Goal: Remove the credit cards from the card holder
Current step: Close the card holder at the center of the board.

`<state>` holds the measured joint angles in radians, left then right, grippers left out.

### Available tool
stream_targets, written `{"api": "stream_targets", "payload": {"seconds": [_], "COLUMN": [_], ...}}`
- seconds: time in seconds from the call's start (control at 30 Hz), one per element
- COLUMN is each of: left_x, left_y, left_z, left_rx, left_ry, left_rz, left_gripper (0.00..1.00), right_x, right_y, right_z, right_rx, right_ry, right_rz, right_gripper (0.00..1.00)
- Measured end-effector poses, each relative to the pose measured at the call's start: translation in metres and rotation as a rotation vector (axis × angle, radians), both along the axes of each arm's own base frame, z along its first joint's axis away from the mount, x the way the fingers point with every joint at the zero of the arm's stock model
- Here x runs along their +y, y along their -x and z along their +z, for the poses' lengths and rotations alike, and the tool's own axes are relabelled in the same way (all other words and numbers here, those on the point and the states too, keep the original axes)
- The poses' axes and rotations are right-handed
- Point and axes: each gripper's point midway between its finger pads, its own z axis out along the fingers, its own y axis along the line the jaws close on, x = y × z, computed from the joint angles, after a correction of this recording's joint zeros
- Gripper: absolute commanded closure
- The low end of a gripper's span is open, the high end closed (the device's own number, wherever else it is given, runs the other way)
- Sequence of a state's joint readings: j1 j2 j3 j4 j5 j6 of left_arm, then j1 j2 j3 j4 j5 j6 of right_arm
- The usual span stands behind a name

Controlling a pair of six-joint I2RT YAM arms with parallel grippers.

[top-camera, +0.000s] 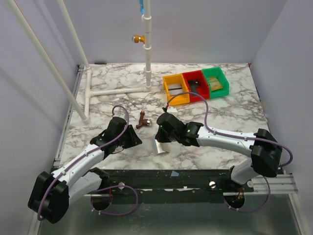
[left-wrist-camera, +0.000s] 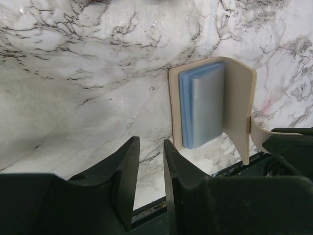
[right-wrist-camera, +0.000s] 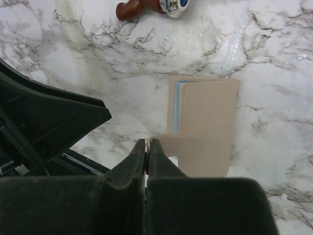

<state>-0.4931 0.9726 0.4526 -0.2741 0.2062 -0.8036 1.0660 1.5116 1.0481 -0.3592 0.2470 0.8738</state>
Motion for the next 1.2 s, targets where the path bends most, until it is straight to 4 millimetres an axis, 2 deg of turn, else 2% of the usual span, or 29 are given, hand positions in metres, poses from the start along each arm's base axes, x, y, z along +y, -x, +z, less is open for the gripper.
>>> {"api": "stream_targets", "payload": {"seconds": [0.3,0.37,0.43,0.57,0.7,0.83,0.97,1.2], "left_x": [0.012,0.013,0.015,0.016,0.017,0.017,0.018,0.016], "left_y": [0.001,0.002,0.001,0.0,0.0,0.0,0.0,-0.003], "left_z": [0.003,0.004,0.005,0.006,0.006,0.007,0.008,0.018], "left_rx": [-0.009,-0.01,-0.013,-0.02,-0.022,-0.026,-0.024,-0.044], "left_ry": [-0.019,-0.022,-0.021,-0.022,-0.021,-0.02,-0.02,-0.016], "left_rz": [0.03,0.033,0.038,0.04,0.041,0.042,0.045,0.04], "left_gripper": [0.72,0.72,0.71,0.71,0.71,0.7,0.7,0.68], "right_x": [0.031,0.036,0.041,0.043,0.047,0.049,0.05,0.051], "right_y": [-0.002,-0.002,0.0,0.004,0.006,0.006,0.005,0.003], "right_z": [-0.021,-0.028,-0.035,-0.045,-0.044,-0.04,-0.037,-0.02], "right_rx": [0.039,0.05,0.061,0.08,0.082,0.076,0.068,0.039], "right_ry": [-0.008,0.0,0.009,0.024,0.016,0.008,0.005,-0.023], "right_rz": [0.031,0.041,0.05,0.063,0.074,0.08,0.085,0.089], "right_gripper": [0.99,0.96,0.89,0.59,0.36,0.19,0.1,0.0]}}
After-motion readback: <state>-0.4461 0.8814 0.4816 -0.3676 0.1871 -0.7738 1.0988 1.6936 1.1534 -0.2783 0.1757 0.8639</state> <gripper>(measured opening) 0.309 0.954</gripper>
